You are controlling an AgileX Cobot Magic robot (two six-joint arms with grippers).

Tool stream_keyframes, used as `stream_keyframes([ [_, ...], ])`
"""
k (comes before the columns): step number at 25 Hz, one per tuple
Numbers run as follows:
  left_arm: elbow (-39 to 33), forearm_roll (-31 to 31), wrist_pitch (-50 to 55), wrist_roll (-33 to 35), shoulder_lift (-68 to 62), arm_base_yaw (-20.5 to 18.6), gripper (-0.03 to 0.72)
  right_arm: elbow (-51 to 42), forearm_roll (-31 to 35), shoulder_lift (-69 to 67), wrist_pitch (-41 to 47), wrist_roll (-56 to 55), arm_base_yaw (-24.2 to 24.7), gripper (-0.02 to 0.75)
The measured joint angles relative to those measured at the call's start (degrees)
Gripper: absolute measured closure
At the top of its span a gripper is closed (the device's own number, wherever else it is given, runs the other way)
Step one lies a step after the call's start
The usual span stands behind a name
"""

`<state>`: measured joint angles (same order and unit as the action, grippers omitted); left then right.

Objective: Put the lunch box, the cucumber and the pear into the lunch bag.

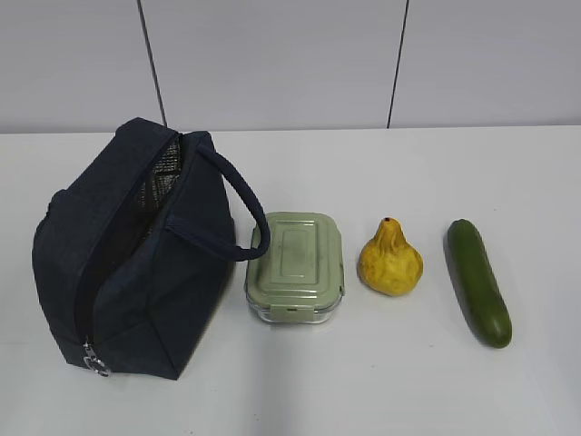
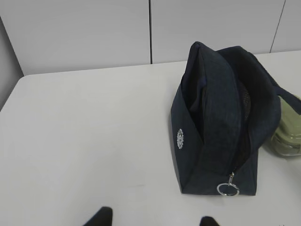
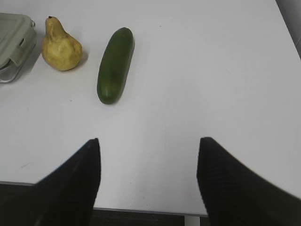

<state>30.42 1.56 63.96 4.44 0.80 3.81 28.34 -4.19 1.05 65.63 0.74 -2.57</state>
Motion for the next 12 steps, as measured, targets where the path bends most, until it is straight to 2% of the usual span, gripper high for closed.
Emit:
stream_keyframes([
  [12,0.0,0.2,0.0,0.0,-0.1,0.0,0.349,0.0,0.3,0.0,0.0,0.0,-0.1,0.241],
])
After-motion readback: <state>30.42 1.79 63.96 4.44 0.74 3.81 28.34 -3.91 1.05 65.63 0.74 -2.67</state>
